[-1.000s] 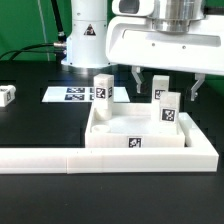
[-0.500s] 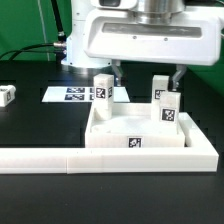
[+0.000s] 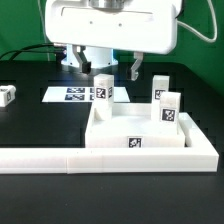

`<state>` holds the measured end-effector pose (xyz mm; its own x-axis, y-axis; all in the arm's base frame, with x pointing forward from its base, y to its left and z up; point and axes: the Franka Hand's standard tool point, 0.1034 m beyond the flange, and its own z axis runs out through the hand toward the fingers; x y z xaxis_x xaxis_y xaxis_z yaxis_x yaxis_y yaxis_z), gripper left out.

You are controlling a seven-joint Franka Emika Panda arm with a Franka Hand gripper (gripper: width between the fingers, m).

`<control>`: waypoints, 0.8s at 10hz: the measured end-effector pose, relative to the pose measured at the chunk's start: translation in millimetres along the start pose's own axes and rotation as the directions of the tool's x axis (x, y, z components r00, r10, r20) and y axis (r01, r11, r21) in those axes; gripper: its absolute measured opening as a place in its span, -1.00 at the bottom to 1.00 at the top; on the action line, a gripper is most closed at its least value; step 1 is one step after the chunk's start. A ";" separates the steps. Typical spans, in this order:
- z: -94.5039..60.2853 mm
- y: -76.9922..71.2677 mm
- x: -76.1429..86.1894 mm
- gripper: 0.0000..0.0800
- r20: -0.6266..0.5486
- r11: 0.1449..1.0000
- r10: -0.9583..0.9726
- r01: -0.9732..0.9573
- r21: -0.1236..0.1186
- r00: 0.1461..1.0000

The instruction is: Assemble square table

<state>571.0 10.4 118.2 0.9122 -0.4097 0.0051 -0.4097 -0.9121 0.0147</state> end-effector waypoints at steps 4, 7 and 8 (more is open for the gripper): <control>3.0 1.0 0.5 0.62 0.003 1.000 0.006 -0.006 -0.004 1.000; 20.9 24.0 2.5 0.62 0.003 1.000 -0.028 0.028 -0.005 1.000; 27.3 48.2 2.3 0.62 0.010 0.999 -0.046 0.046 -0.012 0.999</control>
Offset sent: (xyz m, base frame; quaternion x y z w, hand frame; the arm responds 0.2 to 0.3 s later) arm 0.0000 -0.0100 0.0000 0.0000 0.0000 0.0000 1.0000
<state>553.3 -34.8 91.6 0.9299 -0.3677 -0.0054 -0.3674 -0.9297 0.0274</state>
